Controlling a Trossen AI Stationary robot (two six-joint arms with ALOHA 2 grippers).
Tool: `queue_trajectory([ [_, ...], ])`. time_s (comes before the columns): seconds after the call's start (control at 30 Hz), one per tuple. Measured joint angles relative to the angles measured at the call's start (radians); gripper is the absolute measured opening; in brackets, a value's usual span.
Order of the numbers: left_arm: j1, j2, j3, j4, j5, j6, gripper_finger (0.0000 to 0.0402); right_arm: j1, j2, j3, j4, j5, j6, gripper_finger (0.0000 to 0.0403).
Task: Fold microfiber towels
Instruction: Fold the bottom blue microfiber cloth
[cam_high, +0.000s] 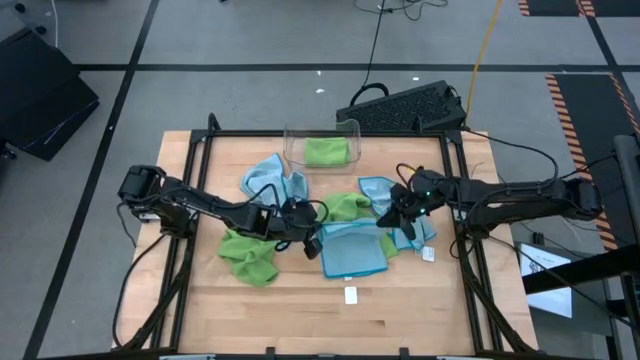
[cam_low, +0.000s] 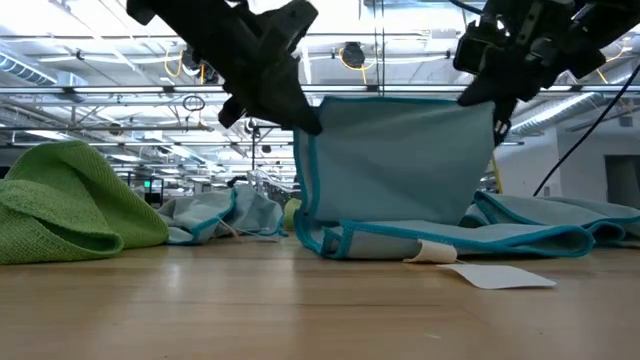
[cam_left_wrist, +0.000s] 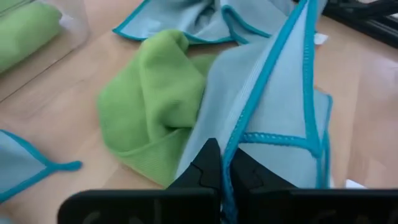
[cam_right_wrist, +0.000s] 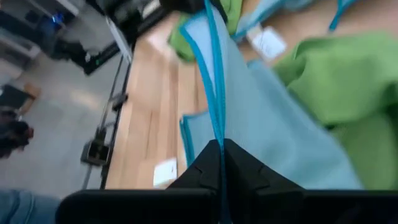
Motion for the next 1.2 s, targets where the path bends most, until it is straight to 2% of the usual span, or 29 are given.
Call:
queue_trajectory([
  [0.2, -0.046, 0.072, 0.001, 0.094, 0.028, -0.022, 0.0001, 0.080, 0.028, -0.002, -0.069, 0.000, -0.003, 0.0003],
  [0.37, -0.079, 0.163, 0.001, 0.151, 0.049, -0.075, 0.0001, 0.146, 0.068, -0.047, -0.043, 0.002, 0.074, 0.0002],
  [0.57, -0.090, 0.167, 0.001, 0.146, 0.073, -0.074, 0.0001, 0.245, 0.090, -0.175, 0.225, 0.014, 0.284, 0.0001],
  [0.73, -0.099, 0.165, 0.001, 0.150, 0.124, -0.059, 0.0001, 0.314, 0.093, -0.262, 0.386, 0.086, 0.395, 0.0002],
  [0.97, -0.095, 0.235, 0.001, 0.167, 0.115, -0.063, 0.0001, 0.353, 0.094, -0.310, 0.464, 0.231, 0.391, 0.0003],
  [1.2, -0.089, 0.241, 0.001, 0.171, 0.122, -0.065, 0.0001, 0.406, 0.116, -0.309, 0.511, 0.209, 0.430, 0.0006],
])
